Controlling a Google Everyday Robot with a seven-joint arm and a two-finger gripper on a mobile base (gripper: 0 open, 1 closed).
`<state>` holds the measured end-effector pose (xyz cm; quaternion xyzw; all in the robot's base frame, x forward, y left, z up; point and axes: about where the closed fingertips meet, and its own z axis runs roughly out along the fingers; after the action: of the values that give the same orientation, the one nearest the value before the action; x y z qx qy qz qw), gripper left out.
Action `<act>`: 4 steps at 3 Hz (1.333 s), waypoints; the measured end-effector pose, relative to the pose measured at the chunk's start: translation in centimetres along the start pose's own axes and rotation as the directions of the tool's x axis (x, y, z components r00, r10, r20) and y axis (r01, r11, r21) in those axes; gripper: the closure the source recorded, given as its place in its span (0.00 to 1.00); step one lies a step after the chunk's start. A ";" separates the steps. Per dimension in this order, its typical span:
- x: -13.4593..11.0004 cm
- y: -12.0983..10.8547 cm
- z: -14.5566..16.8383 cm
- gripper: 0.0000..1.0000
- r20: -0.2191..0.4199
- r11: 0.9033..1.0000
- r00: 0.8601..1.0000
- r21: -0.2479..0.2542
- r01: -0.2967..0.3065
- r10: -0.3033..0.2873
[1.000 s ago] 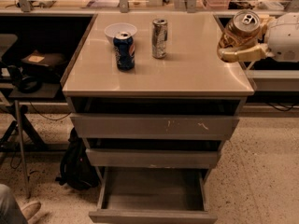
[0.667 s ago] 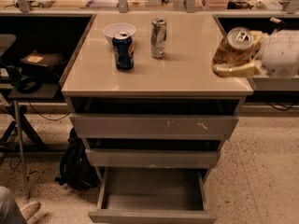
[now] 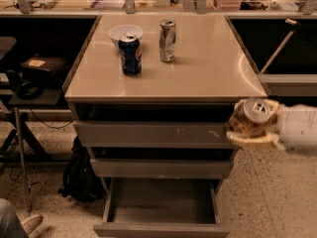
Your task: Place orange can into bottom drawer
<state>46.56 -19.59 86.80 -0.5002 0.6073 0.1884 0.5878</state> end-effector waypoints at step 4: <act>15.6 18.1 8.4 1.00 0.005 0.974 0.998 -0.219 -0.062 0.065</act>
Offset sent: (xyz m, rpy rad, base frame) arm -0.0295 0.0171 -0.0459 0.0019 0.0922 0.0308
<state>38.92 -10.98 64.20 -0.5411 0.5950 0.2756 0.5265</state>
